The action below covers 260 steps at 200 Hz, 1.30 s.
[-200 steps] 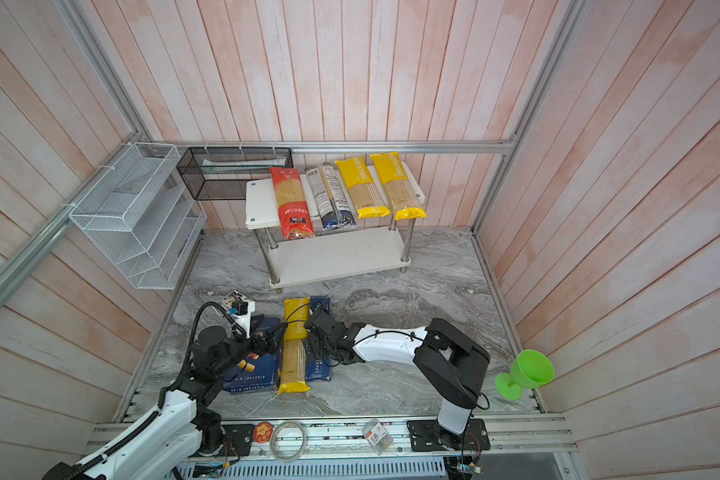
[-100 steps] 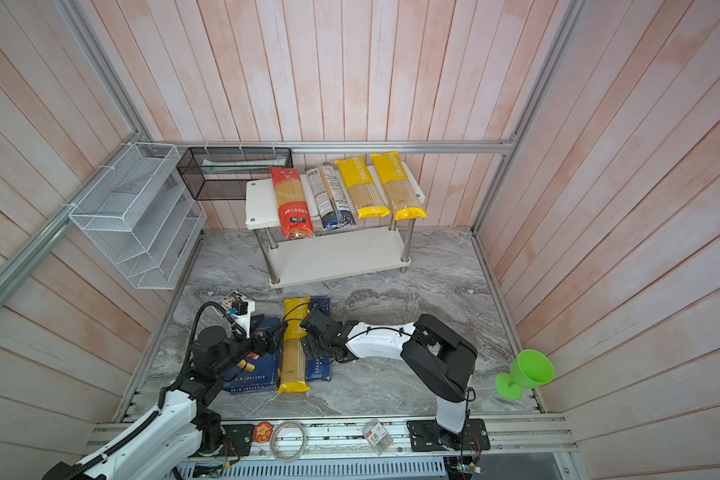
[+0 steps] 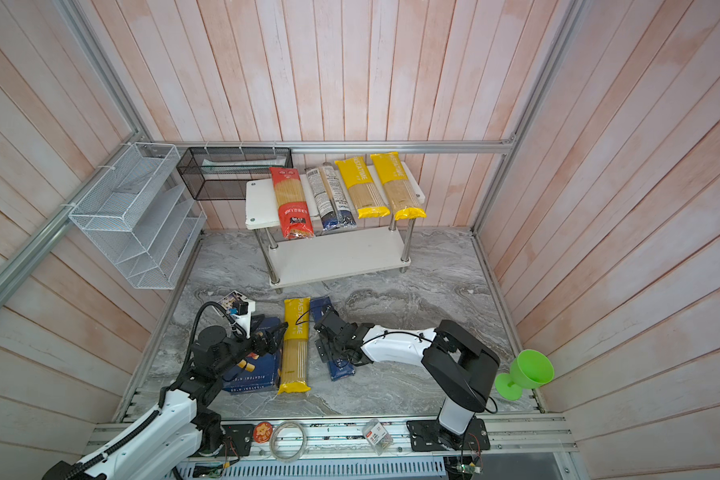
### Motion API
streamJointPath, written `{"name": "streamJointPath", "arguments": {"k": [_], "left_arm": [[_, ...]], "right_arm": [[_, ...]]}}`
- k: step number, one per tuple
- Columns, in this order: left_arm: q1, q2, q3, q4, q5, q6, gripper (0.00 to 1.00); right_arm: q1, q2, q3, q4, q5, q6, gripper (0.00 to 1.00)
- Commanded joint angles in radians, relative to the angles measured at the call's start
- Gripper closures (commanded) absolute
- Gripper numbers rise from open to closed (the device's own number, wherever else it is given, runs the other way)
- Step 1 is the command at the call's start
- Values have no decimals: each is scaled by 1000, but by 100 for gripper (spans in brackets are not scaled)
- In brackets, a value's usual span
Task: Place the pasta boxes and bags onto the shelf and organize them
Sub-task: 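Lower the right gripper over the blue Barilla box and close on it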
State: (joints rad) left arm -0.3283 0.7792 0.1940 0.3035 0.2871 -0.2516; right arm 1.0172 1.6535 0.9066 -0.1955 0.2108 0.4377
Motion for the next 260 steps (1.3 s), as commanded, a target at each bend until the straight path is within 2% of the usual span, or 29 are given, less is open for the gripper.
{"name": "streamJointPath", "arguments": {"k": [1,31,76,144,214,260], "left_arm": [[-3,0,2,13,14,11,0],[-3,-2,1,13,15,11,0],[-3,-4,2,13,15,12,0],[-3,-3,2,14,17,11,0],[-2,-3,1,14,17,11,0],[-3,-7,0,14,25,14,0]], "right_arm": [[-6,-101,-40,22,-86,-82,8],[-8,-148,-50,25,-54,-92,8],[-9,-102,-30,0,-76,-78,8],[1,-13,-32,34,-39,4,7],[16,54,-37,74,-47,30,6],[17,78,-49,71,-8,49,6]]}}
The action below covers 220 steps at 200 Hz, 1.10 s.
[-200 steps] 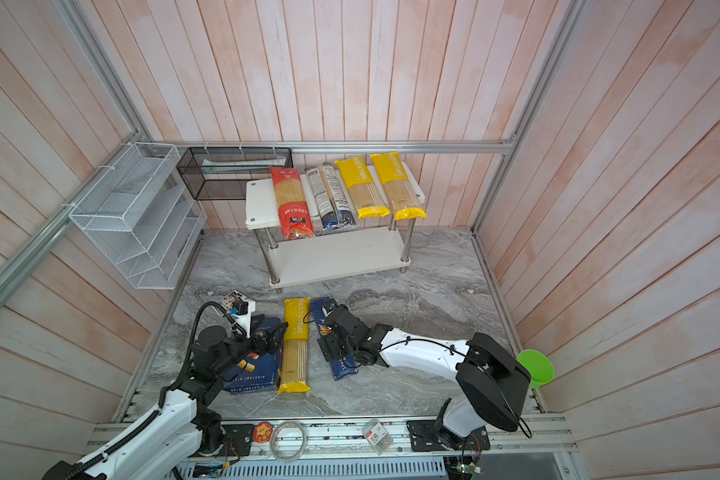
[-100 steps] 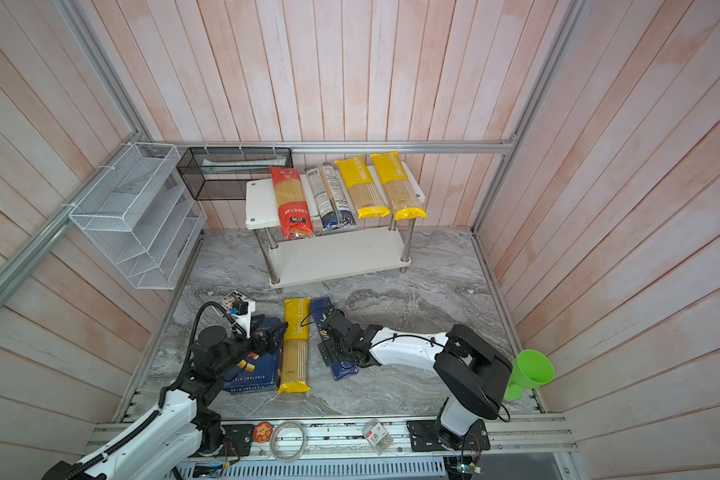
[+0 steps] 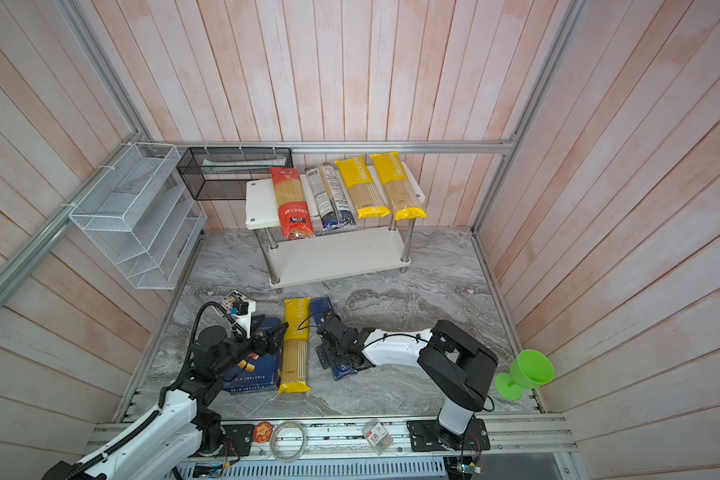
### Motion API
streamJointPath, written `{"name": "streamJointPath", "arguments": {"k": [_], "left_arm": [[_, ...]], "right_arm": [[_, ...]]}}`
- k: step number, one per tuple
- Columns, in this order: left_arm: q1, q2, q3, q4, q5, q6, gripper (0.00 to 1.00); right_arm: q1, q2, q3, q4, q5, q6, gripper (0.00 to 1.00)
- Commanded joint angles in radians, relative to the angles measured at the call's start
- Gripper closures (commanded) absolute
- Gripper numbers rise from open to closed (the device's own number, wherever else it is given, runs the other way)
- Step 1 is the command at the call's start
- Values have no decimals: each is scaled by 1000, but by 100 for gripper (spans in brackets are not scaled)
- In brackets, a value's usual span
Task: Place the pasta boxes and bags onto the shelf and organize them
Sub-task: 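Lower the right gripper over the blue Barilla box and close on it, then lift the blue Barilla box with the right gripper toward the lower shelf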
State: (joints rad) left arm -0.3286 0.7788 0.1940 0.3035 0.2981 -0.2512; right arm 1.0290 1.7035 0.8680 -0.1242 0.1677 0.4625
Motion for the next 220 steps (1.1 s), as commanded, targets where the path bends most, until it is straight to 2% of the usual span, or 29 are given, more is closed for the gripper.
{"name": "streamJointPath", "arguments": {"k": [1,37,61,96,116,190,207,220], "left_arm": [[-3,-6,0,14,13,13,0],[-3,-6,2,15,22,15,0],[-3,-6,1,16,21,15,0],[-3,-8,2,15,20,15,0],[-3,-8,1,14,20,14,0],[-2,-10,-1,13,14,13,0],[-3,-11,-1,13,13,13,0],[-3,-10,1,13,14,13,0]], "right_arm": [[6,28,-11,0,36,25,6],[4,31,-32,23,46,31,6],[6,48,-19,16,50,34,10],[9,83,8,-48,129,60,15],[8,77,-3,-57,159,72,21],[1,-11,-57,29,147,79,45],[-6,-23,-63,34,147,80,55],[-7,-36,-71,39,147,81,57]]}}
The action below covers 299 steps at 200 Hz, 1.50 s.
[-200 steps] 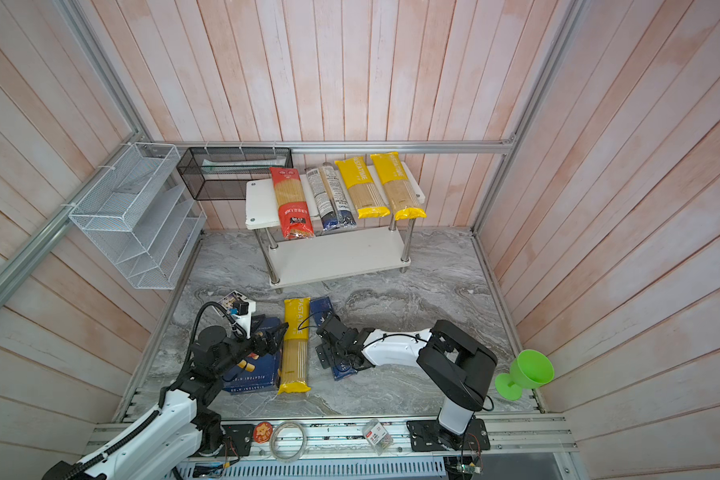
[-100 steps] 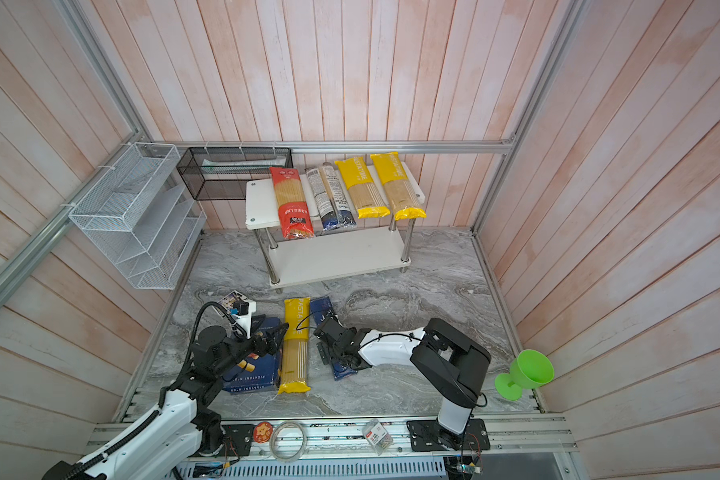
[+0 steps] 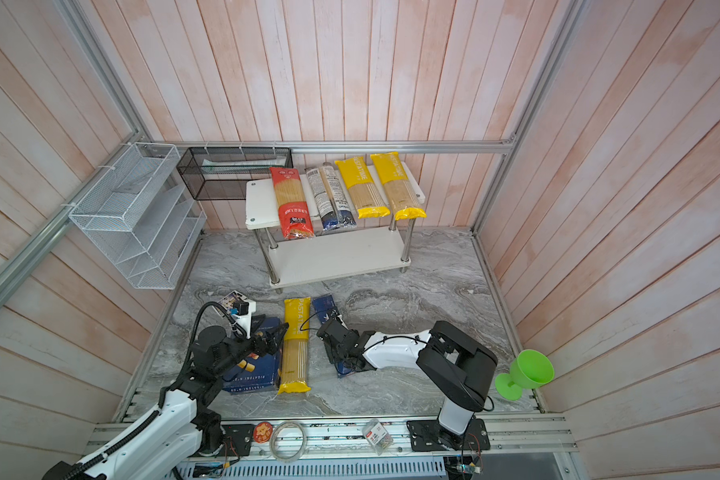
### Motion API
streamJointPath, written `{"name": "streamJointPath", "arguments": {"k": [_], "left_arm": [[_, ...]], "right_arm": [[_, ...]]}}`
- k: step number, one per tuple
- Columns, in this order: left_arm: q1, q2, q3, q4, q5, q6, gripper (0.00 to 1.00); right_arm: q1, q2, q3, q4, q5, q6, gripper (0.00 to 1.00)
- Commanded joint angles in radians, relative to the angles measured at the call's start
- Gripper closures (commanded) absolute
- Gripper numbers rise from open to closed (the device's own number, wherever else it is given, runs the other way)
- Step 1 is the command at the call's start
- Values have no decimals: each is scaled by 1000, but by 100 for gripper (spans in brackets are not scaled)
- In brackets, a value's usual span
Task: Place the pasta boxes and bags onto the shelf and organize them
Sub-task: 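Lift the blue Barilla box with the right gripper toward the lower shelf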
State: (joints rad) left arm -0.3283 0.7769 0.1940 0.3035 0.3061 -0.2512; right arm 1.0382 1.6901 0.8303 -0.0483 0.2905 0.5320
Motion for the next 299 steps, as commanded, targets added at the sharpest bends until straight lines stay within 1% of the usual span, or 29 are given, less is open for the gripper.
{"name": "streamJointPath", "arguments": {"k": [1,9,34,46,68,87,145,170,206,239,299], "left_arm": [[-3,-7,0,13,6,13,0],[-3,-7,1,13,6,12,0],[-4,-6,2,13,5,12,0],[-3,-6,1,13,6,13,0],[-3,-8,1,13,5,12,0],[-3,-6,2,13,5,12,1],[-3,-5,1,12,5,13,0],[-3,-5,2,12,5,12,0],[-3,-5,2,11,5,12,0],[-3,-7,1,11,4,13,0],[-2,-8,1,9,3,13,0]], "right_arm": [[-16,-24,-35,-36,26,11,57],[-19,-35,-40,-31,25,12,58],[-29,-76,-53,-29,25,7,64],[-39,-102,-58,-33,25,-2,66],[-67,-156,-67,-46,19,-21,67],[-98,-206,-74,-67,13,-41,71],[-199,-342,-84,-119,5,-109,73],[-234,-378,-69,-144,26,-140,75],[-301,-401,-48,-143,-11,-191,75],[-372,-390,-10,-132,-55,-242,75],[-435,-353,75,-148,-76,-309,75]]}}
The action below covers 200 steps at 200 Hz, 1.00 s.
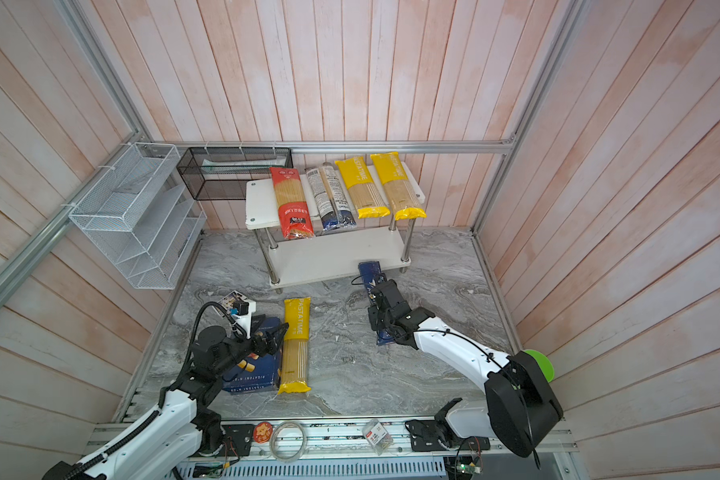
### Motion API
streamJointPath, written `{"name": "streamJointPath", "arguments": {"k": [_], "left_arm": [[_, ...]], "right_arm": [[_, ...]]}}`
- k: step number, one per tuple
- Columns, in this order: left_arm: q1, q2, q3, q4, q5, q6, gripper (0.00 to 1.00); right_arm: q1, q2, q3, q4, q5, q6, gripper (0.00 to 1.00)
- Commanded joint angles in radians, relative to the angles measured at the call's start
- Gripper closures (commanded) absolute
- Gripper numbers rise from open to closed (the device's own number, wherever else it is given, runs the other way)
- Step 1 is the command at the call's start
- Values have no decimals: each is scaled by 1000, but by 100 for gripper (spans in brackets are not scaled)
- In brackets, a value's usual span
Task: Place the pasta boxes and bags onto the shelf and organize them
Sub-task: 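Lift the blue Barilla box with the right gripper toward the lower shelf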
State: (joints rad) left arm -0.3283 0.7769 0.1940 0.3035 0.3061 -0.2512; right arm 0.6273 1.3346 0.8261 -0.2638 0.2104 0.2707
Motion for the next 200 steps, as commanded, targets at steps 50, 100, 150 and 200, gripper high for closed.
{"name": "streamJointPath", "arguments": {"k": [50,100,150,200], "left_arm": [[-3,-7,2,11,3,13,0],[-3,-7,1,12,2,13,0],[-3,-6,1,10,2,12,0],[-3,-5,1,11,-1,12,0]], "right_arm": [[-111,31,114,126,-59,-84,76],[-174,113,203,144,-69,-134,76],[-219,226,295,168,-112,-166,75],[-248,331,369,193,-147,-173,76]]}}
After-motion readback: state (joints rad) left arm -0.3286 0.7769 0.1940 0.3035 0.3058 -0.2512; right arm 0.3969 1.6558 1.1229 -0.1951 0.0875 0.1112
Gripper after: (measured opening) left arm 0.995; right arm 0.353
